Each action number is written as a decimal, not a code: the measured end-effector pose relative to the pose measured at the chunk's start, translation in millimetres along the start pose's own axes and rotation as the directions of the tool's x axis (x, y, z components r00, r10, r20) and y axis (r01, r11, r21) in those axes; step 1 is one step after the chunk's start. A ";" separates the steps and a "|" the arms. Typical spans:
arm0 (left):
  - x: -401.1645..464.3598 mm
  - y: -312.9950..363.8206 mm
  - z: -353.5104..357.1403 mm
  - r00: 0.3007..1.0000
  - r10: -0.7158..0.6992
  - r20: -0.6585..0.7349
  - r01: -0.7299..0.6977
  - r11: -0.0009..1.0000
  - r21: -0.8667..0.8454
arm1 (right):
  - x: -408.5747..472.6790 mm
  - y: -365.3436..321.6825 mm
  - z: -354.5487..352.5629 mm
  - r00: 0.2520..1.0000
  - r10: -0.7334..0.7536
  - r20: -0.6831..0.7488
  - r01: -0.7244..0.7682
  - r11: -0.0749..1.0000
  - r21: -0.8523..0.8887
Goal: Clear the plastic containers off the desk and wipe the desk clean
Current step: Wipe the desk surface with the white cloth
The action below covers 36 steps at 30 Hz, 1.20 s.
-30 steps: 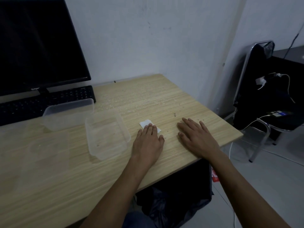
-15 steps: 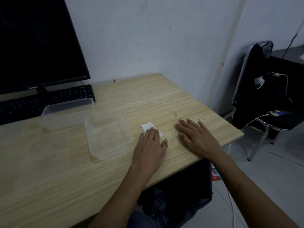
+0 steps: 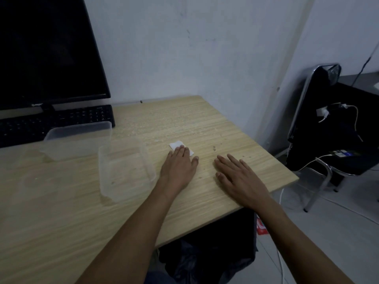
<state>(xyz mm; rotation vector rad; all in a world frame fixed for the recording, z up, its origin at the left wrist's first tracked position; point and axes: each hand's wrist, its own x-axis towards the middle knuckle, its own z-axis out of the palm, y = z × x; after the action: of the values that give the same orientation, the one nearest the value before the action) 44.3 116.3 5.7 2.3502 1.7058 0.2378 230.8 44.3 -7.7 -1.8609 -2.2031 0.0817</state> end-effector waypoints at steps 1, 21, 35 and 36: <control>0.8 0.4 0.1 1.000 0.000 -0.003 0.000 1.000 0.005 | 0.4 0.1 -0.3 1.000 0.006 0.004 -0.006 1.000 0.007; -19.7 -1.3 -0.3 0.999 -0.013 0.033 0.014 0.999 -0.038 | -1.2 -1.2 -0.5 1.000 -0.020 0.002 0.020 1.000 -0.002; -53.0 9.2 6.7 0.985 0.159 0.063 -0.161 0.986 0.033 | -2.5 -0.6 -1.0 1.000 -0.027 0.001 0.027 1.000 0.002; -54.4 6.6 6.0 0.987 0.148 0.067 -0.152 0.987 0.048 | -2.4 -1.0 -0.5 1.000 -0.019 -0.003 0.019 1.000 -0.006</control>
<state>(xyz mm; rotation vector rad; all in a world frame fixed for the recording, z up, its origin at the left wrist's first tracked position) 35.0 62.1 1.9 2.4995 1.5265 0.1428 230.4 41.7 -7.4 -1.8415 -2.2203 0.0689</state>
